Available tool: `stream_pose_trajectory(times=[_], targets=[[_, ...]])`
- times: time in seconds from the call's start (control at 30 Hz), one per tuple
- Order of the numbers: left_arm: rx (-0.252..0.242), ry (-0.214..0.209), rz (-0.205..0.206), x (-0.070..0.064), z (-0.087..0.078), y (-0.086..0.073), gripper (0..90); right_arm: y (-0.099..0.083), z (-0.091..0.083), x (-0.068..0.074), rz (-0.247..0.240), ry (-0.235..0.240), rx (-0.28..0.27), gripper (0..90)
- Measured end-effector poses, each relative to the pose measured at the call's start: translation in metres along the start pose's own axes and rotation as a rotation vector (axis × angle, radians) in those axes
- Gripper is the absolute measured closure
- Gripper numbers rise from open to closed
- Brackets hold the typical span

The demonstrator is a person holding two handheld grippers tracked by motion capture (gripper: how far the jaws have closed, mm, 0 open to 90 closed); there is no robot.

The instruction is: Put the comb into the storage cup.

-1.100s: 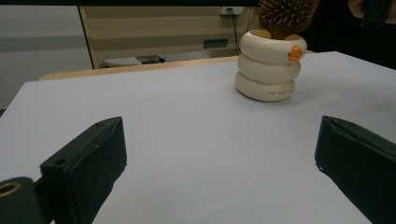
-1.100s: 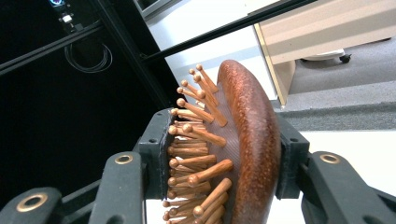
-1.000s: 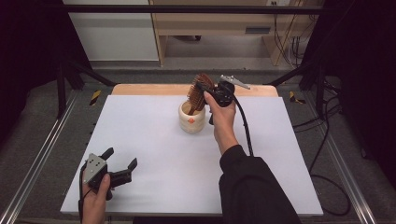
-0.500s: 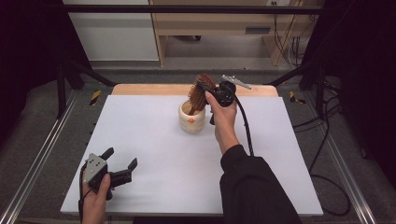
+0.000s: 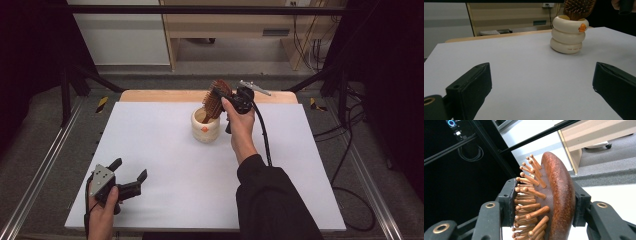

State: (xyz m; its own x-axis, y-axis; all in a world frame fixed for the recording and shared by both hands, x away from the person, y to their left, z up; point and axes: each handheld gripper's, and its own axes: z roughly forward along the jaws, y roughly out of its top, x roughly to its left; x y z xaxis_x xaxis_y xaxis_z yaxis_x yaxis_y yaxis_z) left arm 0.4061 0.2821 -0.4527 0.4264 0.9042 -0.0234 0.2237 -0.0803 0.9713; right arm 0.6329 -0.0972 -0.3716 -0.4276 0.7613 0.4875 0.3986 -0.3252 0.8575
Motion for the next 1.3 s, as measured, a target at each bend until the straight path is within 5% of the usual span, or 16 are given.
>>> stream_pose_trajectory(times=[1.3], targets=[[0.002, -0.002, 0.004, -0.0004, 0.0005, -0.0001, 2.3, 0.0011, -0.0010, -0.0071, 0.024, 0.004, 0.012, 48.4]])
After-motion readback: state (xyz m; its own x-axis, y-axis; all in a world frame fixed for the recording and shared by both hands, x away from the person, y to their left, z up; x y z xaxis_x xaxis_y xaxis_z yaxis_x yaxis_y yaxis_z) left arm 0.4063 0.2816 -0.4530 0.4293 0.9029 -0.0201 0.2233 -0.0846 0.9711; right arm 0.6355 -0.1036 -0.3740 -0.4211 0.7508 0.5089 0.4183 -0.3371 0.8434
